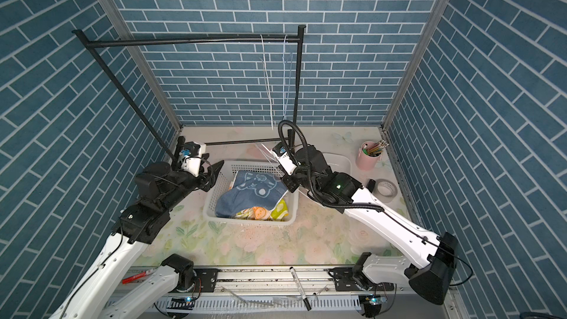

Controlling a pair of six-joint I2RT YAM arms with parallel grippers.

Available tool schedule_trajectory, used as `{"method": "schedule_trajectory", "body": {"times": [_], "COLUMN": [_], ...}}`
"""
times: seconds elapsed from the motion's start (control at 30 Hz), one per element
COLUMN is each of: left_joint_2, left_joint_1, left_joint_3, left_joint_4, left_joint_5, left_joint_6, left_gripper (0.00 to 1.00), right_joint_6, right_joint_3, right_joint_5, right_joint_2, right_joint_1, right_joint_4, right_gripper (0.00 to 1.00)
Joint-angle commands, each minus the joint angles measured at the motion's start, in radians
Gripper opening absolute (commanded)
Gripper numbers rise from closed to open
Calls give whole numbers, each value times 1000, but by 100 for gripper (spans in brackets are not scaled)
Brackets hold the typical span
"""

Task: Remove the clothespins securing towels to the hanger
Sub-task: Place the towel in the basket, then place the hanger on the clothesline.

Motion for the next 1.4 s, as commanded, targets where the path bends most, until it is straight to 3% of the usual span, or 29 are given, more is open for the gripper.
{"method": "schedule_trajectory", "body": {"times": [0.0, 0.13, 0.5, 0.6, 0.7, 0.97, 1.1, 1.13, 1.37], "left_joint_2": [37, 116, 333, 356, 364, 366, 359, 355, 341], "left_joint_1": [-68, -111, -160, -161, -161, -161, -162, -162, -162], "left_joint_3": [1, -23, 53, 62, 69, 69, 73, 72, 76], "left_joint_4": [58, 146, 255, 272, 273, 253, 236, 234, 206], "left_joint_5": [188, 251, 240, 230, 223, 203, 191, 189, 193], "left_joint_6": [284, 486, 669, 692, 712, 748, 758, 759, 777], "left_gripper": [60, 62, 62, 58, 51, 15, 0, 0, 0], "right_joint_6": [59, 72, 133, 157, 179, 208, 202, 197, 67], "right_joint_3": [43, 43, 27, 15, 2, -2, 11, 17, 46], "right_joint_5": [-74, -108, -224, -257, -272, -312, -320, -323, -328], "right_joint_2": [-3, 0, 5, 7, 8, 25, 24, 21, -42], "right_joint_1": [-4, -3, -14, -21, -31, -54, -68, -73, -89], "right_joint_4": [-31, -44, 4, 24, 46, 68, 32, 13, -235], "right_gripper": [0, 0, 0, 0, 0, 0, 0, 0, 39]}}
